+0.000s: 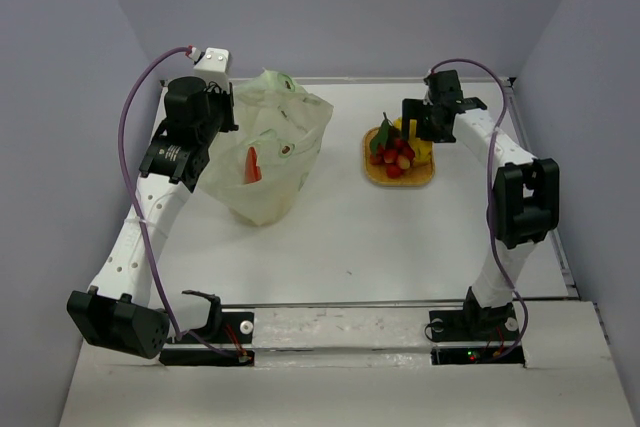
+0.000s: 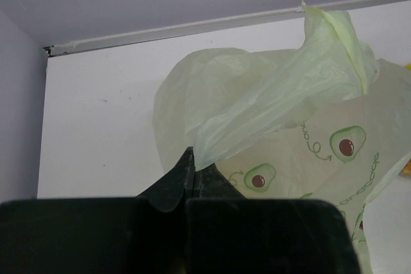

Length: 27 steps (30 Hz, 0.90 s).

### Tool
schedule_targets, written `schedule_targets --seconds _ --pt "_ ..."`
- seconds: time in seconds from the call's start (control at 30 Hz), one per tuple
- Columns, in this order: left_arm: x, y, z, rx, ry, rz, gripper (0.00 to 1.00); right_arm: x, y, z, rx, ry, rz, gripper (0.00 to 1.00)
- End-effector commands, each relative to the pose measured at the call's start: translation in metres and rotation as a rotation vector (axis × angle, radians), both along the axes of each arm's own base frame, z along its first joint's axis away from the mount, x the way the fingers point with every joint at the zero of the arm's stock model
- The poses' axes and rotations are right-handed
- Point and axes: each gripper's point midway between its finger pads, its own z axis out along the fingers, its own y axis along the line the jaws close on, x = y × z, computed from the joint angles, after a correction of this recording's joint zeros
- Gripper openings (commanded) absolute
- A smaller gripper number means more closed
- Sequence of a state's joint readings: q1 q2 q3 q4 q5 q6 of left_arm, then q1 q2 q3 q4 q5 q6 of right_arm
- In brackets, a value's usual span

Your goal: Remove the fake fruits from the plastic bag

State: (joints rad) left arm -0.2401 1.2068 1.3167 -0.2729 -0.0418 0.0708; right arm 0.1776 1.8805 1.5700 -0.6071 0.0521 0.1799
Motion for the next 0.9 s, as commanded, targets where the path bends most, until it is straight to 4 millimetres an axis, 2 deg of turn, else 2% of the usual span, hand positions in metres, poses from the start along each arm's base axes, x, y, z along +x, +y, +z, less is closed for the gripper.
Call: schedule_targets --seconds 0.0,0.23,0.27,0.3,0.33,0.37,0.4,0.43,0.5,0.53,0.57,0.63,0.67,0.7,0.73,0.77,0.8,0.87 --pt "-0.004 -0.002 0.021 -0.009 -0.067 -0.016 0.00 -0.004 -0.009 0.030 -0.036 -0.061 -0.027 1.00" --pt "-0.004 -0.001 0.021 -0.010 -0.067 -0.017 0.00 -0.007 -0.011 0.055 -0.040 -0.094 -0.023 1.00" --pt "-0.004 -0.002 0.020 -0.009 -0.064 -0.019 0.00 -0.012 -0.008 0.054 -0.030 -0.067 -0.004 1.00" --pt "-0.004 -0.002 0.021 -0.010 -0.067 -0.019 0.00 -0.011 -0.005 0.065 -0.018 -0.077 0.010 1.00" --pt "-0.004 -0.002 0.021 -0.009 -0.067 -0.020 0.00 -0.020 -0.004 0.063 -0.021 -0.029 0.028 1.00" --pt "-0.004 -0.002 0.021 -0.008 -0.064 -0.020 0.00 -0.024 0.004 0.071 -0.007 -0.023 0.064 1.00" --pt "-0.004 -0.002 0.022 -0.007 -0.064 -0.022 0.00 -0.026 0.004 0.079 -0.009 -0.025 0.076 1.00" --pt "-0.006 -0.002 0.022 0.000 -0.064 -0.026 0.00 -0.032 0.014 0.105 -0.018 -0.063 0.125 1.00" --pt "-0.007 -0.003 0.021 0.002 -0.062 -0.039 0.00 -0.039 0.029 0.140 0.008 -0.141 0.201 1.00" --pt "-0.008 -0.004 0.023 0.001 -0.067 -0.045 0.00 -0.040 0.038 0.163 0.030 -0.205 0.237 1.00" --pt "-0.009 -0.008 0.023 -0.004 -0.064 -0.070 0.00 -0.044 0.057 0.197 0.067 -0.319 0.309 1.00" --pt "-0.012 -0.017 0.023 -0.016 -0.057 -0.120 0.00 -0.056 0.100 0.236 0.152 -0.453 0.441 1.00" --pt "-0.013 -0.020 0.023 -0.020 -0.050 -0.140 0.00 -0.067 0.141 0.264 0.229 -0.563 0.538 1.00" --pt "-0.014 -0.022 0.024 -0.024 -0.051 -0.144 0.00 -0.074 0.163 0.274 0.282 -0.600 0.587 1.00" --pt "-0.014 -0.021 0.025 -0.027 -0.052 -0.142 0.00 -0.089 0.204 0.292 0.405 -0.661 0.681 0.99" --pt "-0.013 -0.021 0.025 -0.027 -0.052 -0.137 0.00 -0.096 0.223 0.298 0.470 -0.685 0.722 0.98" --pt "-0.013 -0.021 0.026 -0.031 -0.052 -0.133 0.00 -0.099 0.243 0.295 0.519 -0.685 0.759 0.98" --pt "-0.012 -0.019 0.028 -0.047 -0.052 -0.115 0.00 -0.102 0.272 0.304 0.634 -0.725 0.789 0.98"
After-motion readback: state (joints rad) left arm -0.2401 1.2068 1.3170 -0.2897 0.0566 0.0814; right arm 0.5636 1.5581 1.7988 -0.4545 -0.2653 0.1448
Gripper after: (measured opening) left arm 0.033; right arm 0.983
